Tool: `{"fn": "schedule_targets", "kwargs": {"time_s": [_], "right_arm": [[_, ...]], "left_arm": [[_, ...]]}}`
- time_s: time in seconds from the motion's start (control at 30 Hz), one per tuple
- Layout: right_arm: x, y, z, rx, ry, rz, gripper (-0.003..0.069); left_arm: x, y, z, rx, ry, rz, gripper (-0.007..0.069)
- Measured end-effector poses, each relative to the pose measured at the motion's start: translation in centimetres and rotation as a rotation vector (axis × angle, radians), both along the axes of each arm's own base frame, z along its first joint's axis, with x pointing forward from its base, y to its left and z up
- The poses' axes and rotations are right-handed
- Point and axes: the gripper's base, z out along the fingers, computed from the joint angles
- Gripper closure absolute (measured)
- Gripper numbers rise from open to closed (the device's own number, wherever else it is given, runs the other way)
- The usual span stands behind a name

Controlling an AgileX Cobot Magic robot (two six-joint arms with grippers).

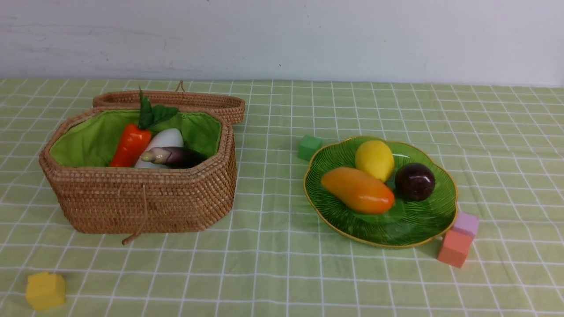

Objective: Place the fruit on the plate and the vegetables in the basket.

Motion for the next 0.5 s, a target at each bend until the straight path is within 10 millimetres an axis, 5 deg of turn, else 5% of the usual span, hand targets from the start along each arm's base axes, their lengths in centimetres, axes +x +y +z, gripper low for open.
{"fn": "schedule_targets", "kwargs": {"time_s": [0.5], "right_arm": [[0.00,0.00,0.00,0.000,0.000,0.000,0.0603]], "left_arm": [[0.00,0.01,0.00,0.003,0.000,0.000,0.0629]]}}
